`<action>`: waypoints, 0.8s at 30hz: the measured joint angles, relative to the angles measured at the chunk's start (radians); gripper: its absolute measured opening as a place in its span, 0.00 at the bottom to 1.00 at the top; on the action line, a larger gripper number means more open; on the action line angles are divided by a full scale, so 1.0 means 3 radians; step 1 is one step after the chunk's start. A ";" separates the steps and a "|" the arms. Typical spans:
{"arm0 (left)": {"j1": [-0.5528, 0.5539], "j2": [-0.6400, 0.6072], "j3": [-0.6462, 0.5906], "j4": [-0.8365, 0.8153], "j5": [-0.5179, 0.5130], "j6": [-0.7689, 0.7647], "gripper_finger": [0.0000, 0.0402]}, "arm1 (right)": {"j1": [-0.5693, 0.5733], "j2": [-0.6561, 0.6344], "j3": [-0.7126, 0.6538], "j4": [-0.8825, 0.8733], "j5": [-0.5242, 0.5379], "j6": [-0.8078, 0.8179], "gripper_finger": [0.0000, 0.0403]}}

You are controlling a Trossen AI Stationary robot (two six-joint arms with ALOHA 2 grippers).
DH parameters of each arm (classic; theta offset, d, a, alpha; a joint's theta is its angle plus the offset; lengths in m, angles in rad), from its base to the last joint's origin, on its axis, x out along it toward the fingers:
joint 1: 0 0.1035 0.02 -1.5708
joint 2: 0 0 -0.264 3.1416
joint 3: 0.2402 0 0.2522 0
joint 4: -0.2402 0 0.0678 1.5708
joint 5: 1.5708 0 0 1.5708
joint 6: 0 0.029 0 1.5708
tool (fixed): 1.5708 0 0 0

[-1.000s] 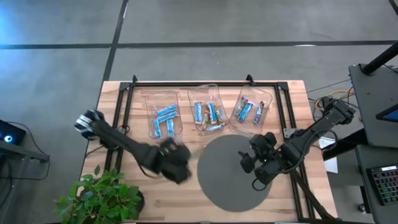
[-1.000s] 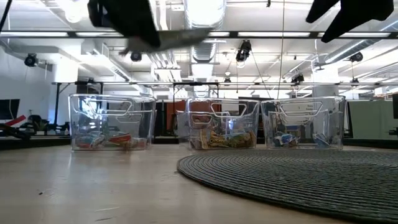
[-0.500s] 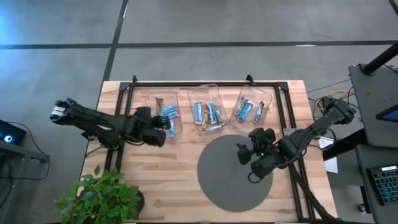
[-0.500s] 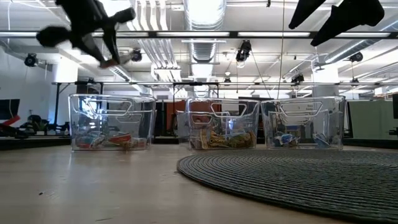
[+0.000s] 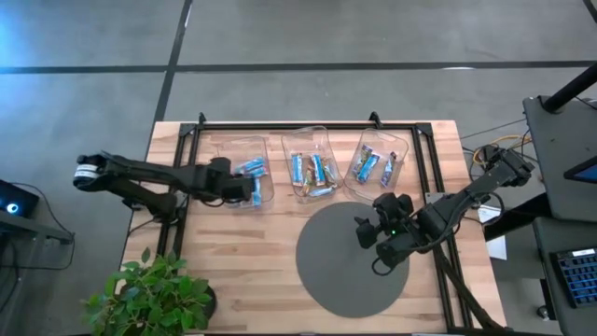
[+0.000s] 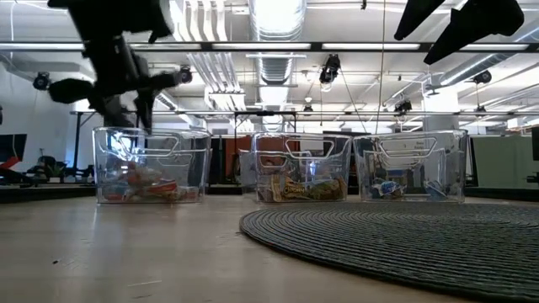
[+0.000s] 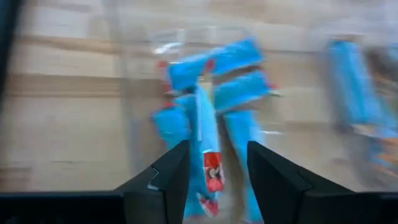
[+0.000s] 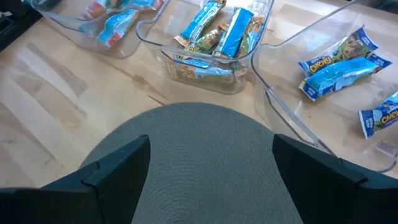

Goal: Pick and place Granola Bars by type
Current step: Put the red granola bar into the left transparent bin, then return to Home Position

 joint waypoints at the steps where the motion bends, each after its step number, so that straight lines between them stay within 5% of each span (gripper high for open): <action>1: -0.0011 -0.0001 0.0071 0.0023 0.0014 0.0053 0.35 | -0.0001 0.0000 0.0000 0.0000 0.0000 -0.0003 0.81; 14: -0.0207 0.0000 0.1275 0.0019 -0.0196 0.1721 0.35 | -0.0009 0.0001 0.0037 0.0007 0.0003 -0.0253 0.81; 17: -0.0235 0.0000 0.1585 -0.0075 0.0066 0.2452 0.35 | 0.0000 -0.0026 0.0206 0.0020 0.0003 -0.0816 0.81; 24: -0.0393 -0.0005 0.2001 0.0083 0.0581 0.2905 0.35 | -0.0079 -0.0197 0.0790 -0.0136 -0.0016 -0.2366 0.81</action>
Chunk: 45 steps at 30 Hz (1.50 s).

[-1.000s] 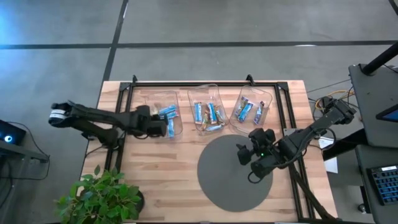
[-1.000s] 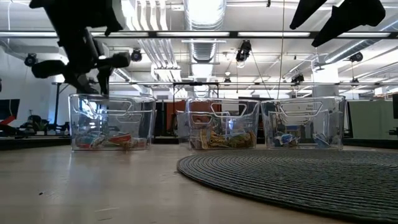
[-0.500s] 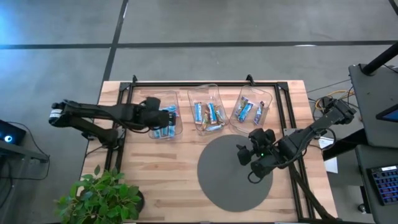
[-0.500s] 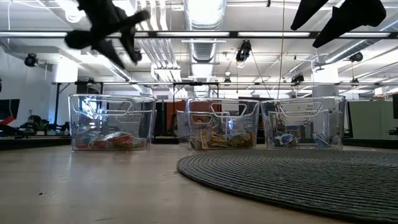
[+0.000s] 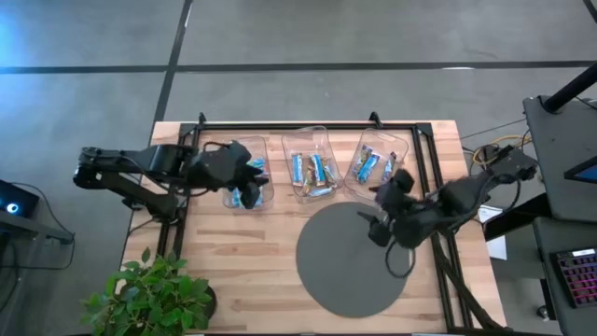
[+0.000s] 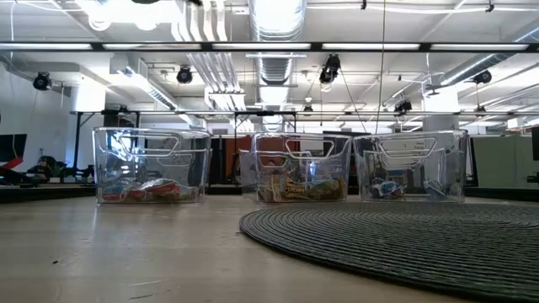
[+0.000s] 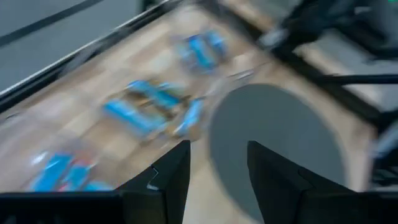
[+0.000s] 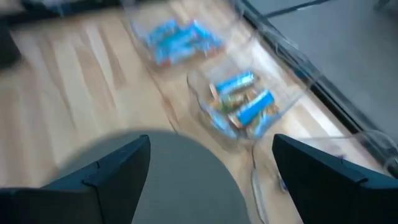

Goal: Pick and place Granola Bars by type
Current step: Return to Home Position

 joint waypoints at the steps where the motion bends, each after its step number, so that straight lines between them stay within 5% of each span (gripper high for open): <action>1: -0.0002 -0.0003 -0.0004 0.0134 0.0042 0.0029 0.35 | -0.0001 -0.0043 0.0079 0.0002 0.0002 0.0015 0.81; 6: 0.0006 -0.0123 -0.0298 0.1168 0.0763 0.0452 0.35 | -0.0020 -0.0289 0.0298 0.0210 0.0035 -0.0304 0.81; 11: 0.0002 -0.0326 -0.1048 0.2582 0.1592 0.0674 0.35 | -0.0319 -0.0690 0.0086 0.0688 -0.0737 -0.0726 0.81; 19: 0.0002 -0.0879 -0.2256 0.3888 0.1691 0.0468 0.35 | -0.0736 -0.1340 -0.1121 0.2449 -0.1875 -0.0834 0.81; 23: 0.0025 -0.1357 -0.2567 0.4031 0.1578 0.0474 0.35 | -0.0951 -0.1668 -0.1701 0.3063 -0.2274 -0.0700 0.81; 32: 0.0028 -0.2457 -0.2891 0.3325 0.1096 0.0550 0.35 | -0.1277 -0.2739 -0.2485 0.3510 -0.2283 -0.0495 0.81; 39: 0.0027 -0.3069 -0.3253 0.3355 0.1726 0.0613 0.35 | -0.1299 -0.3463 -0.2970 0.3821 -0.2267 -0.0566 0.81; 45: 0.0027 -0.3402 -0.3832 0.3980 0.1730 0.0894 0.35 | -0.1296 -0.3897 -0.3446 0.4175 -0.2497 -0.0876 0.81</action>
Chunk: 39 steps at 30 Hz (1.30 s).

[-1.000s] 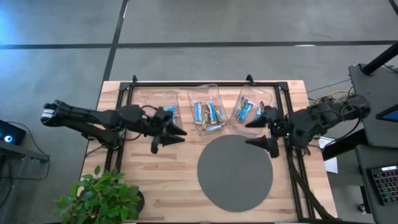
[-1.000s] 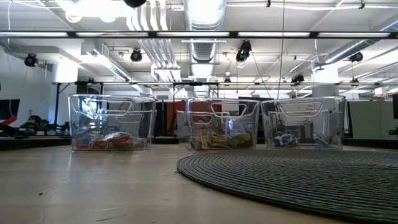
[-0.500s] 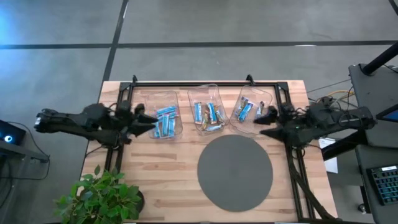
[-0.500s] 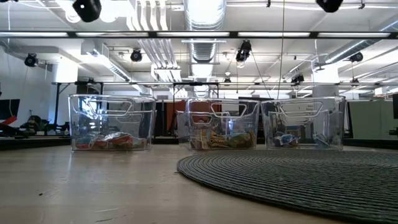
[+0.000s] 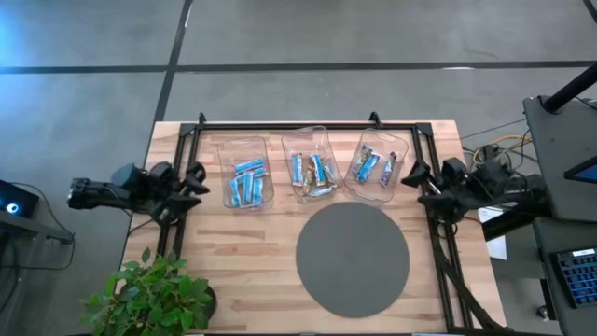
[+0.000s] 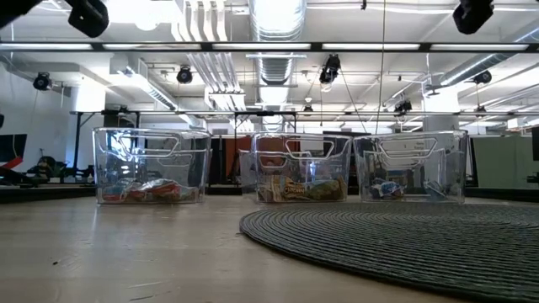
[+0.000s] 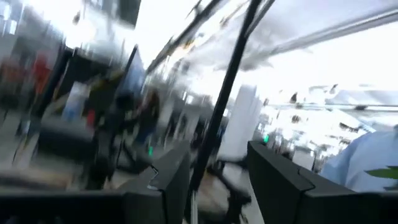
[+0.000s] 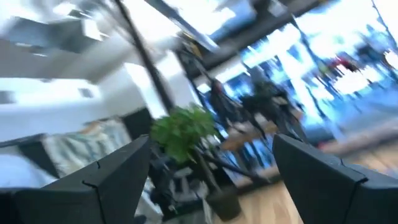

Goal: Pick and place Granola Bars by type
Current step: Return to Home Position

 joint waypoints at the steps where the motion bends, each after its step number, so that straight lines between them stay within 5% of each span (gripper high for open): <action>1: 0.0000 -0.0044 -0.0113 0.0177 0.0000 0.0069 0.35 | 0.0000 -0.0062 -0.0096 0.0165 -0.0078 -0.0063 0.81; 7: 0.0000 -0.0256 -0.0664 0.0845 0.0000 0.0238 0.35 | 0.0000 -0.0422 -0.0616 0.0859 -0.0485 -0.0374 0.81; 20: 0.0001 -0.0521 -0.0953 0.0550 -0.0036 0.0001 0.35 | -0.0002 -0.0514 -0.1140 0.0863 -0.0386 -0.0555 0.81; 39: 0.0001 -0.0474 -0.0960 0.0418 -0.0044 -0.0007 0.35 | -0.0003 -0.0487 -0.1191 -0.0335 -0.0356 -0.0545 0.81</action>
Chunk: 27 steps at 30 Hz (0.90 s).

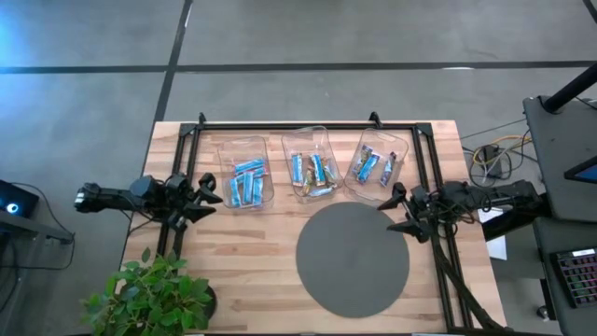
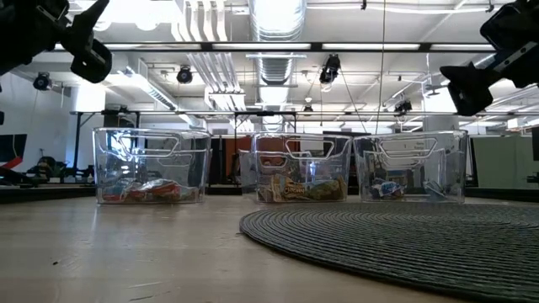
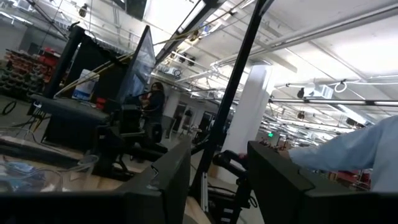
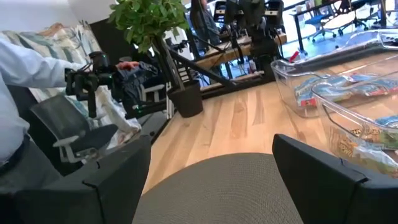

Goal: Pick and place Granola Bars by type
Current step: Return to Home Position

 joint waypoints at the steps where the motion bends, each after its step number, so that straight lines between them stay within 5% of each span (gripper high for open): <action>1: 0.0001 -0.0049 -0.0001 -0.0023 -0.0001 -0.0001 0.35 | 0.0000 -0.0006 0.0000 0.0000 0.0000 0.0000 0.81; 27: 0.0169 -0.0152 -0.0006 -0.0362 -0.0017 -0.0001 0.35 | 0.0001 -0.0028 -0.0033 0.0088 0.0010 0.0000 0.81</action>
